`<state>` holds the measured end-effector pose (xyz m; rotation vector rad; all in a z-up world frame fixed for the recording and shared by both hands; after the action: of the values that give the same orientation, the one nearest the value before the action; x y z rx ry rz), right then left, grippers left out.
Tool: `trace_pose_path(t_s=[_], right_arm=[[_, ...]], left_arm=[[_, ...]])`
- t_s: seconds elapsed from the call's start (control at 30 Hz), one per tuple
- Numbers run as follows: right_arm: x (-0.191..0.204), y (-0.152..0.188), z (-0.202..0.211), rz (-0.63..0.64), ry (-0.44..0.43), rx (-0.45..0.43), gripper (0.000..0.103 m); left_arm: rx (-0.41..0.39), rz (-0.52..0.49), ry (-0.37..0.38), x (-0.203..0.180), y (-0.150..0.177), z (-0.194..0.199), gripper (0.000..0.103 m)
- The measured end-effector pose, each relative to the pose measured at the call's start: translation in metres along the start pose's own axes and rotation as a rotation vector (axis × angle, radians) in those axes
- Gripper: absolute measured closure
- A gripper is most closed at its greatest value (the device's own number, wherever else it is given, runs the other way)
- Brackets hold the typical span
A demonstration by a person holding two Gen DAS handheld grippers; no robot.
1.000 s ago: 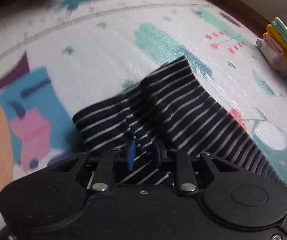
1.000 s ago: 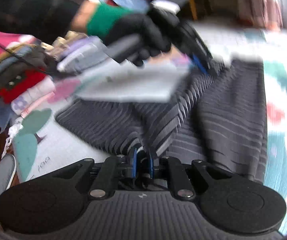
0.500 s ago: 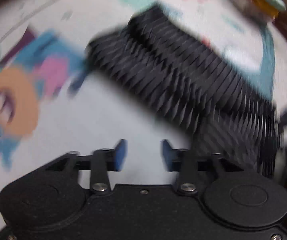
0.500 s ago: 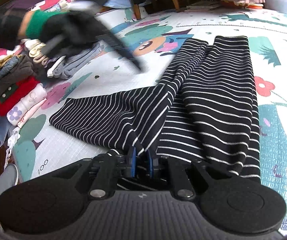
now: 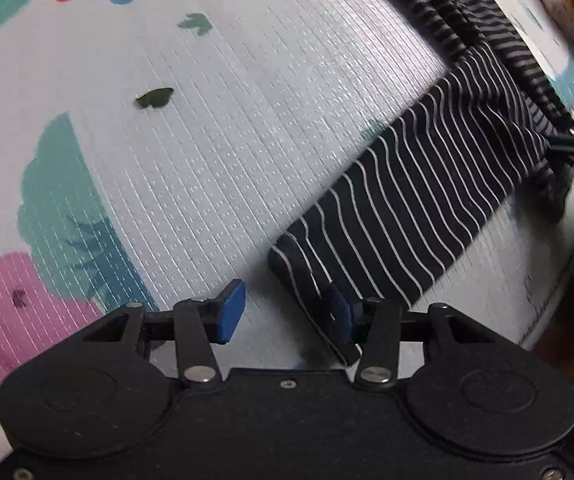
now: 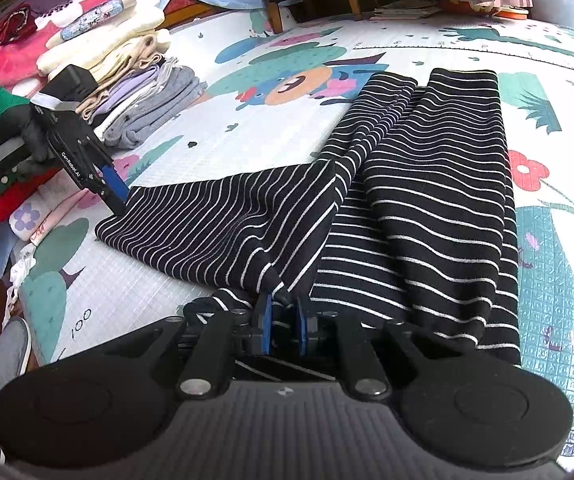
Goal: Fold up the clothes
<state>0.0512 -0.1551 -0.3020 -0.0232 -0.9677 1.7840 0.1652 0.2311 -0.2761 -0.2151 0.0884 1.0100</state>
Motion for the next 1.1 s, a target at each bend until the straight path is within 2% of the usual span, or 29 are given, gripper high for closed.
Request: trace_pose_path(t_s=[0.03, 0.07, 0.1, 0.13, 0.17, 0.33, 0.4, 0.5, 0.63, 0.8, 0.87, 0.97, 1.1], right_arm=[[0.0, 0.0, 0.0, 0.002, 0.001, 0.0, 0.088], [0.0, 0.001, -0.001, 0.003, 0.002, 0.002, 0.088], [0.0, 0.001, -0.001, 0.003, 0.002, 0.002, 0.088], [0.001, 0.001, -0.001, 0.004, 0.002, 0.001, 0.088], [0.001, 0.001, -0.001, 0.005, 0.001, 0.001, 0.088], [0.0, 0.001, -0.001, -0.001, -0.001, -0.002, 0.088], [0.0, 0.002, -0.001, -0.002, -0.002, -0.003, 0.088], [-0.001, 0.002, -0.001, -0.005, -0.004, -0.004, 0.088], [-0.001, 0.003, -0.002, -0.006, -0.005, -0.005, 0.088], [-0.002, 0.003, -0.002, -0.005, -0.004, -0.004, 0.088], [-0.002, 0.003, -0.002, -0.002, -0.003, -0.004, 0.088], [0.0, 0.003, -0.001, 0.016, 0.0, -0.005, 0.088], [0.002, 0.003, 0.004, 0.031, -0.007, -0.023, 0.084]], left_arm=[[-0.012, 0.042, -0.004, 0.001, 0.001, 0.001, 0.058], [-0.02, 0.071, -0.022, 0.0, 0.002, 0.002, 0.066], [-0.028, 0.091, -0.048, -0.001, 0.003, 0.003, 0.069], [-0.041, 0.09, -0.052, -0.005, 0.003, 0.004, 0.075], [-0.059, 0.076, -0.041, -0.009, 0.003, 0.006, 0.077], [-0.061, -0.034, -0.026, -0.021, -0.001, 0.002, 0.077], [-0.052, -0.056, -0.004, -0.015, -0.001, 0.005, 0.075], [-0.054, -0.075, 0.008, -0.003, -0.002, 0.012, 0.065], [-0.067, -0.116, 0.042, 0.005, -0.006, 0.009, 0.064], [-0.078, -0.174, 0.101, 0.006, -0.013, -0.002, 0.069], [-0.079, -0.173, 0.09, 0.004, -0.016, 0.002, 0.098], [-0.091, -0.231, 0.08, -0.013, -0.028, 0.022, 0.098], [-0.162, -0.33, 0.109, -0.07, -0.065, 0.07, 0.098]])
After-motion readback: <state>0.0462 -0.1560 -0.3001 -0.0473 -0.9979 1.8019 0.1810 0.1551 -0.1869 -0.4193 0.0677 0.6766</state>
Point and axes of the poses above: each gripper's, at about its wrist camera, not at the fingertips, and z roughly against the way its jaws point, x to its left, y to its underside, the point moved 2 cm from there along -z, roughly the way its jaws point, and after that the axes turned 7 degrees about -z, right-handed, at the moved point
